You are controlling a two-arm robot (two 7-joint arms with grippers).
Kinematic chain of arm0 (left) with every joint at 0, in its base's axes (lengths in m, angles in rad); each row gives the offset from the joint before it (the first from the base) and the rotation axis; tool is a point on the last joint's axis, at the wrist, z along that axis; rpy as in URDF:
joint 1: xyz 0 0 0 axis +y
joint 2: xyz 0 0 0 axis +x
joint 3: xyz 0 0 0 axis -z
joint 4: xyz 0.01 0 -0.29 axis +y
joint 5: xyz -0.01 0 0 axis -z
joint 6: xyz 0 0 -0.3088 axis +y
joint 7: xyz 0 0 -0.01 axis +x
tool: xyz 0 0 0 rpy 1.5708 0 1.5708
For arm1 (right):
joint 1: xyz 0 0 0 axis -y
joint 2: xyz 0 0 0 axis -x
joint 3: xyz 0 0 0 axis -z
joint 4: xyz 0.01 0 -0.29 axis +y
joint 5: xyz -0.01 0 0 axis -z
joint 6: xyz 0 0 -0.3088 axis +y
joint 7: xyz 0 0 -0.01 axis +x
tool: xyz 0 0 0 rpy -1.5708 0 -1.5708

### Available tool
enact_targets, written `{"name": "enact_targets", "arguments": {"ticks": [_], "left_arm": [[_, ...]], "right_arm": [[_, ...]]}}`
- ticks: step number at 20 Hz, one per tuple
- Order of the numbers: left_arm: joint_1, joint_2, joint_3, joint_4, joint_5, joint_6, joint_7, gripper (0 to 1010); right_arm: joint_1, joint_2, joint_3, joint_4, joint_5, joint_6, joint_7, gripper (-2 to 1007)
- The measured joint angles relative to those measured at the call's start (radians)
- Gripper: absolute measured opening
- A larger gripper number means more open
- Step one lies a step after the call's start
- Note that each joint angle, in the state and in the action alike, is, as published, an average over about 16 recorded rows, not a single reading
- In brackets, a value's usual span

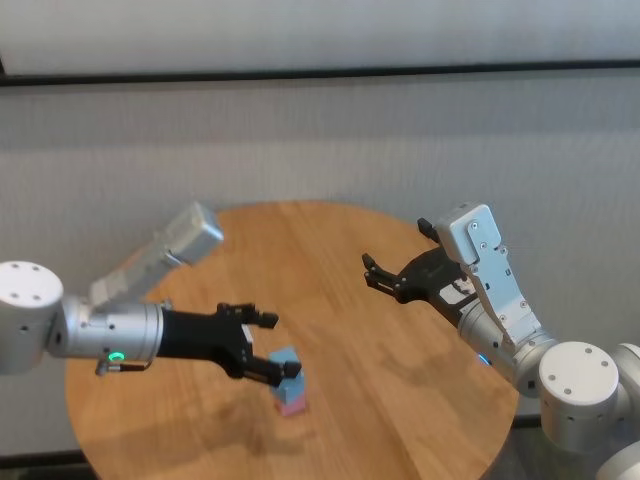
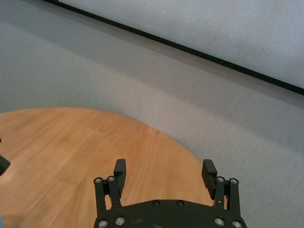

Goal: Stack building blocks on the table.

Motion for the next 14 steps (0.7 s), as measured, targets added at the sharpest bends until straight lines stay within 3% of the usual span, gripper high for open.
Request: {"name": "enact_targets", "arguments": {"ticks": [9, 14], "left_arm": [[0.086, -0.011, -0.152, -0.044, -0.155, -0.088, 0.123, 1003], [0.123, -0.015, -0.207, -0.064, -0.192, -0.13, 0.191, 1003]], "right_arm": [[0.0, 0.0, 0.0, 0.0, 0.0, 0.0, 0.0, 1005], [0.0, 0.0, 0.0, 0.0, 0.0, 0.0, 0.0, 1005]]}}
